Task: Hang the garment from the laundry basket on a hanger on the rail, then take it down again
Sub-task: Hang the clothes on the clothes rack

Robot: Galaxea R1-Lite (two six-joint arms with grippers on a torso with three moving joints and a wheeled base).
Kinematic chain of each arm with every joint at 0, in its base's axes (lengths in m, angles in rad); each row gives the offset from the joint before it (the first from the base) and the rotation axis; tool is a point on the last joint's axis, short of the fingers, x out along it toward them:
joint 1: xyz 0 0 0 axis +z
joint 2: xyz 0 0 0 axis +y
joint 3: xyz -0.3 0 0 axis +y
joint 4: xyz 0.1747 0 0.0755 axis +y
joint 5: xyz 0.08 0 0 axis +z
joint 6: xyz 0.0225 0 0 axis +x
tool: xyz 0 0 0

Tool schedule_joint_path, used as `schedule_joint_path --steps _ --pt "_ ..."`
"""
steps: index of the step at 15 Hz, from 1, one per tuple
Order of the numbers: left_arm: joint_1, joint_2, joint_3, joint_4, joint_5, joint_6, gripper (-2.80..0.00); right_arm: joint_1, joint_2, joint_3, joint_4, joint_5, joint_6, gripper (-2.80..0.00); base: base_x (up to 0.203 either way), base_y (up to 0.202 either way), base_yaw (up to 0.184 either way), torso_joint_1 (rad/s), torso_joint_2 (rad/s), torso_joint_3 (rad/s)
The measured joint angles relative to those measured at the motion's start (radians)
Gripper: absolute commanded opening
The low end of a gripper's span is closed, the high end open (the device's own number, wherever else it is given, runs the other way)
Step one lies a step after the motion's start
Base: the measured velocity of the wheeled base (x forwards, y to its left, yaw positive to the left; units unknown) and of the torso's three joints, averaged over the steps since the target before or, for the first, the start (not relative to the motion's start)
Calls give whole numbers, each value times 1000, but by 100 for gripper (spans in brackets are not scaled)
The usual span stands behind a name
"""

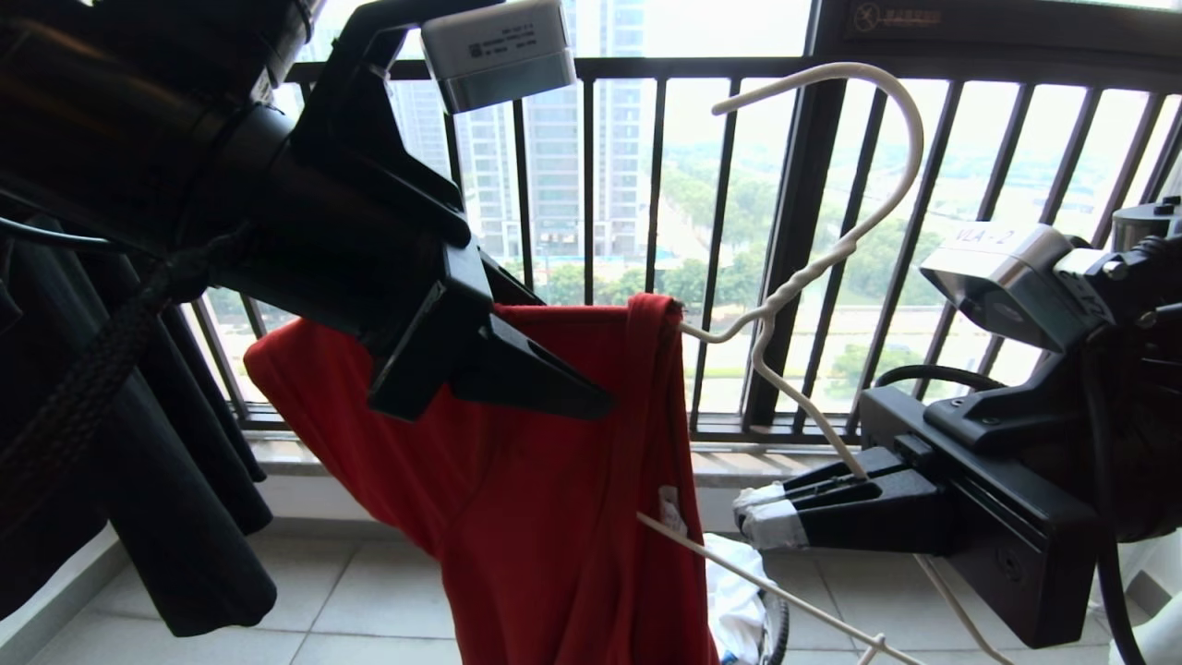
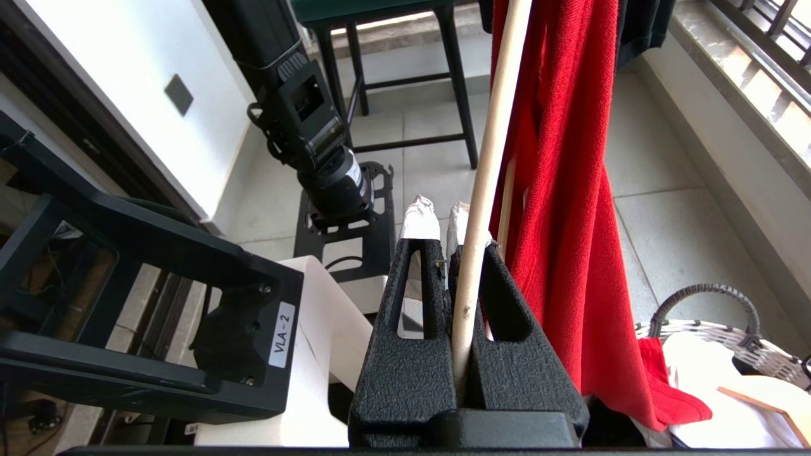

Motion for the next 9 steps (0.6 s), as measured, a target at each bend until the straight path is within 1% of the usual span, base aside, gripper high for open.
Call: schedule_joint_path --steps 5,9 --pt "-6 -7 10 15 -8 3 -280 -8 0 -4 1 -4 3 -280 0 0 0 0 0 0" --pt "-4 -17 14 7 -7 2 -280 -19 3 -14 -3 -3 3 -280 0 0 0 0 0 0"
